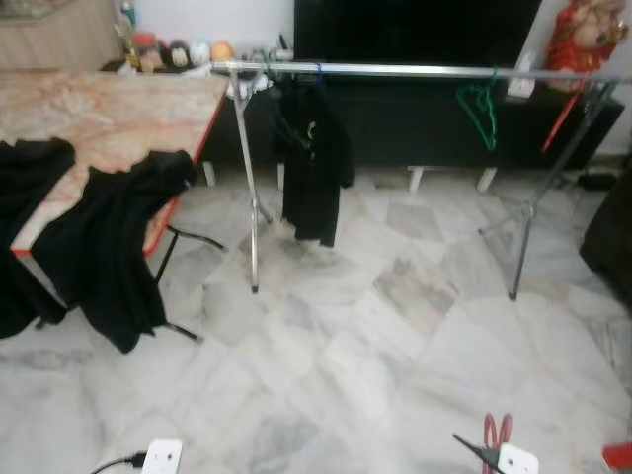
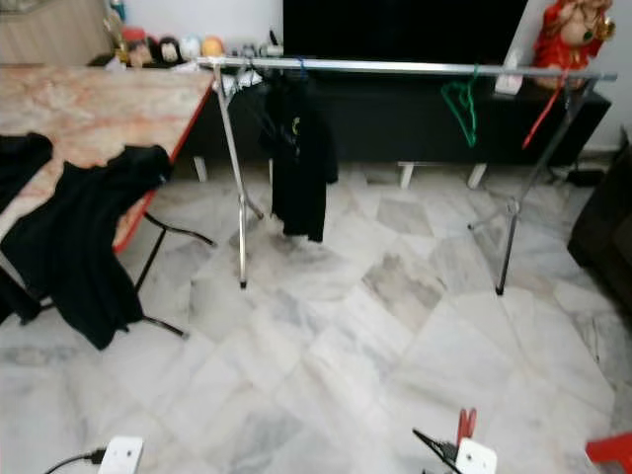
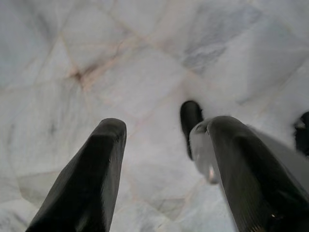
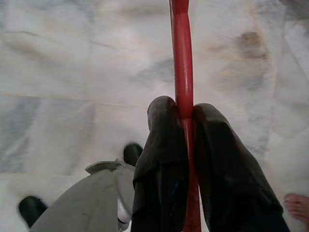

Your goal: Hang hanger

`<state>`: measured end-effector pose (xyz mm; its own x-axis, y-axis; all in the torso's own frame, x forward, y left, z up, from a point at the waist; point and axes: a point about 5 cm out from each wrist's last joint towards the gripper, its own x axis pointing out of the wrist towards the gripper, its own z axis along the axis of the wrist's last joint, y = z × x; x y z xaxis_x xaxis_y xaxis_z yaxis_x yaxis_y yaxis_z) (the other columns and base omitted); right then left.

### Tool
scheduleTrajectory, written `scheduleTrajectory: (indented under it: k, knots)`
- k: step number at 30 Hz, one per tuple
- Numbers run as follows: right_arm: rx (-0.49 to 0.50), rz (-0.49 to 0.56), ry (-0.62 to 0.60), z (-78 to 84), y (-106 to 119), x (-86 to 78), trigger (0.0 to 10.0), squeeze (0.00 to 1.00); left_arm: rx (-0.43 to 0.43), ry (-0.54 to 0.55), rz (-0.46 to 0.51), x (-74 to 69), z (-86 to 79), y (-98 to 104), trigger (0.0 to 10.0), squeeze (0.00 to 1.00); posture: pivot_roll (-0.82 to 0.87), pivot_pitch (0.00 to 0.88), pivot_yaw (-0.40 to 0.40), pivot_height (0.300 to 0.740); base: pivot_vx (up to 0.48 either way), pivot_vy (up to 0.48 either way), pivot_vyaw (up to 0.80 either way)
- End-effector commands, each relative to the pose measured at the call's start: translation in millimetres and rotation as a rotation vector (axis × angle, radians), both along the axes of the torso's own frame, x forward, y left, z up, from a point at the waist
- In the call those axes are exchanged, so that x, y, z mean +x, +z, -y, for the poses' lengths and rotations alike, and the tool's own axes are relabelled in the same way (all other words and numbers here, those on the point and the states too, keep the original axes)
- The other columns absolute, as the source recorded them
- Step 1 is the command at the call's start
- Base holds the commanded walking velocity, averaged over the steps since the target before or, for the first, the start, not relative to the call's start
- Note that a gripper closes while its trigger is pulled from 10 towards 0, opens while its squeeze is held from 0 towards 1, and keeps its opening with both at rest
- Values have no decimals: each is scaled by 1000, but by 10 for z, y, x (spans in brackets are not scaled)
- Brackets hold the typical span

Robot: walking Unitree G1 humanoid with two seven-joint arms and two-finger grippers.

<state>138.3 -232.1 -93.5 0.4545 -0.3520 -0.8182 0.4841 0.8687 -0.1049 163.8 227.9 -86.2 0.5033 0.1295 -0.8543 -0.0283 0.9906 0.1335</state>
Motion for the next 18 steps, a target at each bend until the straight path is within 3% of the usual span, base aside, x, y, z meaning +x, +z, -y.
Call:
scheduleTrajectory:
  k: [1, 18]
  knots:
    - [-14, 1, -11, 60, 10, -16, 10000, 0, 4, -33, -5, 2, 47, -9, 10000, 0, -66, 0, -1, 740, 0, -368, 0]
    - [-12, 7, -10, 54, 10, -16, 10000, 0, -22, -39, 6, 10, 76, -10, 10000, 0, -66, 0, 3, 740, 0, 0, 0]
